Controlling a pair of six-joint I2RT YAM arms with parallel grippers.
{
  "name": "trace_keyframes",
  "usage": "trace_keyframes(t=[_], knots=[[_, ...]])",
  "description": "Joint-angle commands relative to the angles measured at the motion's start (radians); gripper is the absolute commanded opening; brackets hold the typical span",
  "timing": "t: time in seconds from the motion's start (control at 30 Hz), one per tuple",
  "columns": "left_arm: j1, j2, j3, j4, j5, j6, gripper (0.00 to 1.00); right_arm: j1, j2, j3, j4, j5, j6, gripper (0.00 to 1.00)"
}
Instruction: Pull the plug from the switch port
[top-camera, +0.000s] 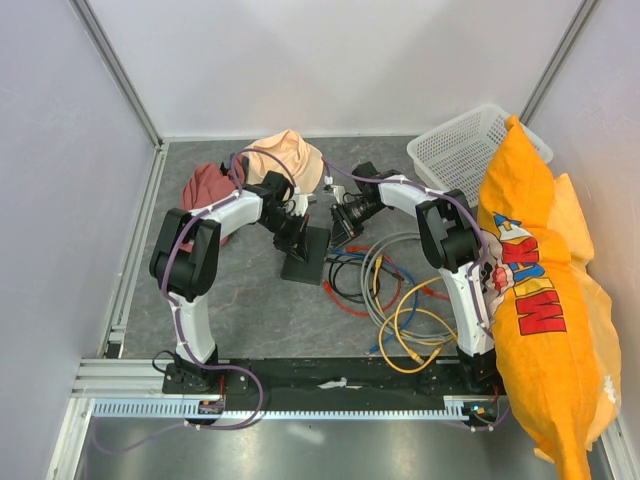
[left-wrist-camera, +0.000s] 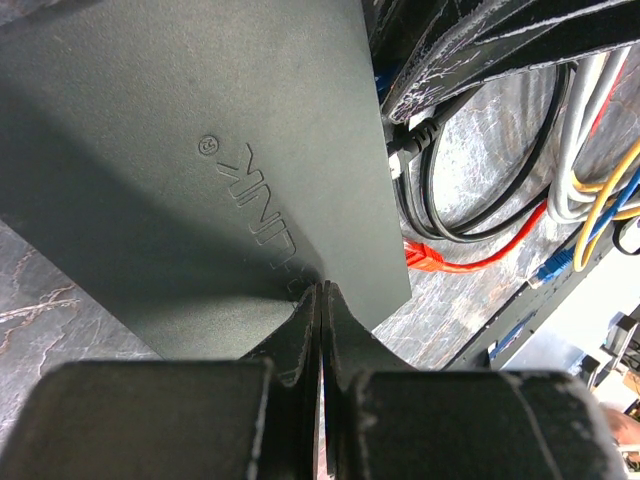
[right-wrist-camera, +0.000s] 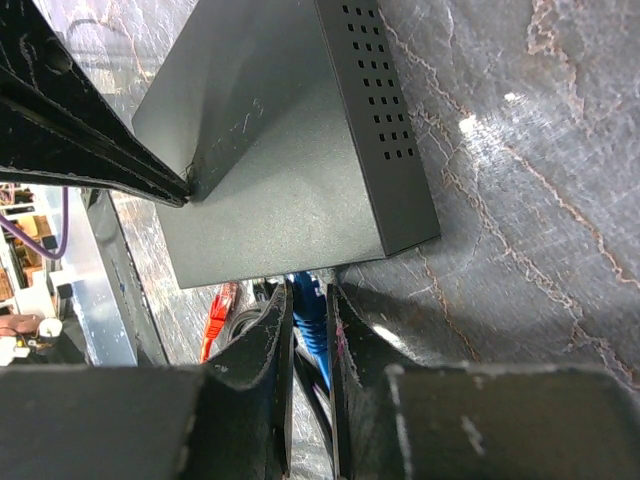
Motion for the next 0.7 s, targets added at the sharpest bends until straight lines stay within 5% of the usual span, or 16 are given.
trace_keyframes(t=[0.0,0.67], knots=[[0.000,0.055,0.022,0.074,-0.101,0.043,0.02,0.008,0.006,-0.046,-0.078,0.174,-0.066,0.00],[0.002,0.066,0.022,0.075,-0.104,0.042,0.02,0.002,-0.029,-0.088,-0.110,0.295,-0.102,0.00]])
